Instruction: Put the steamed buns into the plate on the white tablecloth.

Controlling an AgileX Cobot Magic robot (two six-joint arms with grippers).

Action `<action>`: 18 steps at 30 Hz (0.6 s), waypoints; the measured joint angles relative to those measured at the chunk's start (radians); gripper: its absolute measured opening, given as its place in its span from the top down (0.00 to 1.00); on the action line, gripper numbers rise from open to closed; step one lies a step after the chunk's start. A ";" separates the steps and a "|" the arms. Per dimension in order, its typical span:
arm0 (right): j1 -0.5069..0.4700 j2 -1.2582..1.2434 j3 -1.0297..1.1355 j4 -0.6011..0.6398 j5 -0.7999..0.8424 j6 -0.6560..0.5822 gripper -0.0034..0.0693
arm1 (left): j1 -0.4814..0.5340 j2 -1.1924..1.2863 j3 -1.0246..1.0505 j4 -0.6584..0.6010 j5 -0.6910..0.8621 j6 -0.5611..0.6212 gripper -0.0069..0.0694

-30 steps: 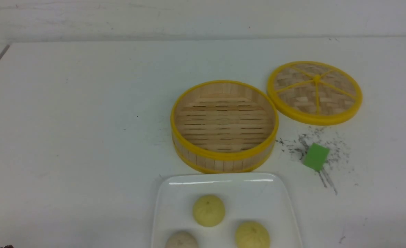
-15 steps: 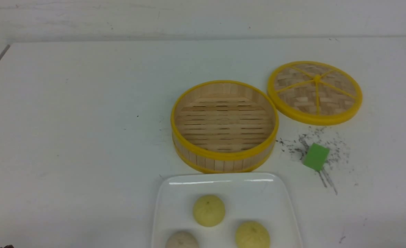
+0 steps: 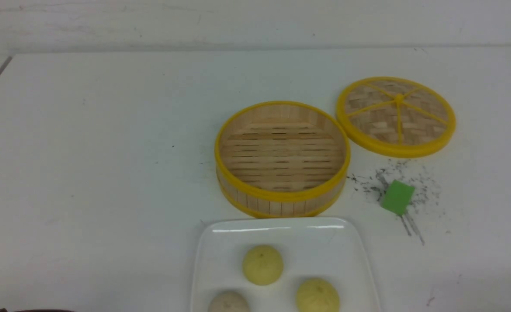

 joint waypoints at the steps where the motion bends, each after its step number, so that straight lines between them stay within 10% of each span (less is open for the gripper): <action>1: 0.000 0.000 0.000 0.000 0.000 0.000 0.68 | 0.000 0.000 0.000 0.000 0.000 -0.001 0.74; 18: 0.000 0.000 0.000 0.000 0.000 0.000 0.65 | -0.048 0.000 0.000 0.001 0.000 -0.001 0.72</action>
